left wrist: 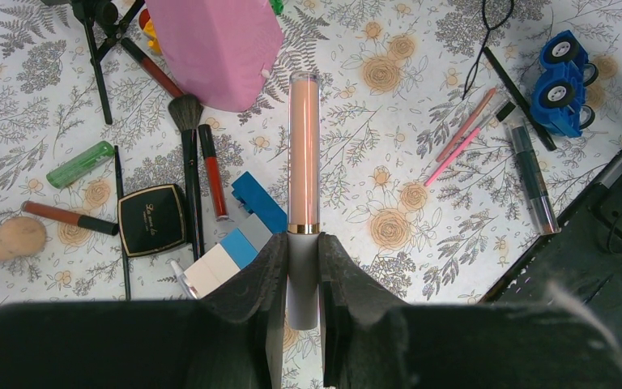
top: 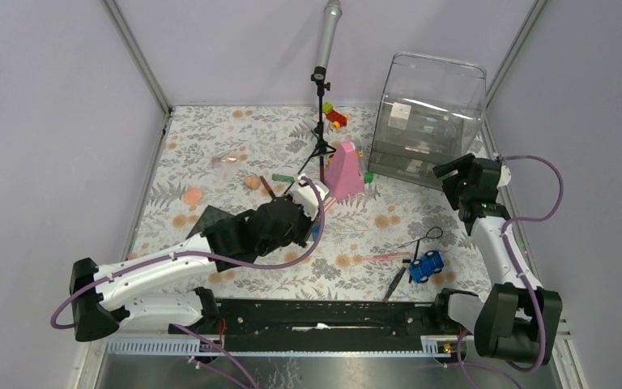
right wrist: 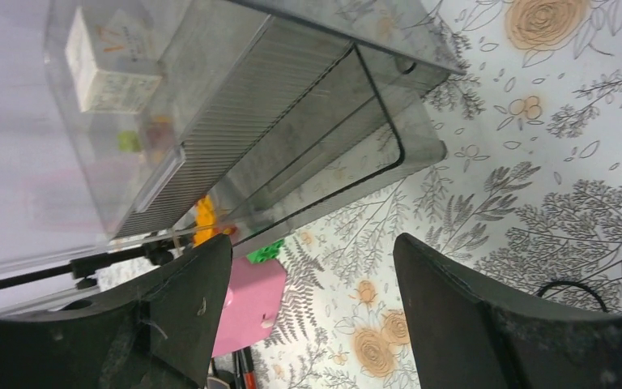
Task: Organize the makeup
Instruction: Open the drawer in the storage box.
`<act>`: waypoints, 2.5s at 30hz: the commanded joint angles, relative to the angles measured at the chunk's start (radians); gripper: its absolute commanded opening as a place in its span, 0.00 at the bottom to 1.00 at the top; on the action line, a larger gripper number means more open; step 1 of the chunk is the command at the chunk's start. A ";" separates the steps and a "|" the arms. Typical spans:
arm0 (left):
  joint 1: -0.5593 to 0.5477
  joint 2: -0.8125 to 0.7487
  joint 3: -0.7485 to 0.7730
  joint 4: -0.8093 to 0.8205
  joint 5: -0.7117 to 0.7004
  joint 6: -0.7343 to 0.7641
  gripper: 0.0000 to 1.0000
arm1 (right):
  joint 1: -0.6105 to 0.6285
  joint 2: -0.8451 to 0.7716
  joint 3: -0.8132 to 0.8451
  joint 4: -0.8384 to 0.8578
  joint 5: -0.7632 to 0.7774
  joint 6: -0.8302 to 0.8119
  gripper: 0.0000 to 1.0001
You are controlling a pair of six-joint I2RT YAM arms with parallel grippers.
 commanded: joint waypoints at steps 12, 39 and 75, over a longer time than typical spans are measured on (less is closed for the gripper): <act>0.001 -0.006 -0.008 0.020 -0.007 0.014 0.00 | 0.006 0.190 0.130 -0.062 0.149 -0.018 0.85; 0.001 0.007 -0.006 0.016 0.010 0.019 0.00 | 0.007 0.138 0.065 -0.109 0.158 -0.187 0.61; 0.001 -0.010 -0.008 0.019 0.023 0.027 0.00 | 0.004 0.335 0.277 -0.081 0.124 -0.498 0.56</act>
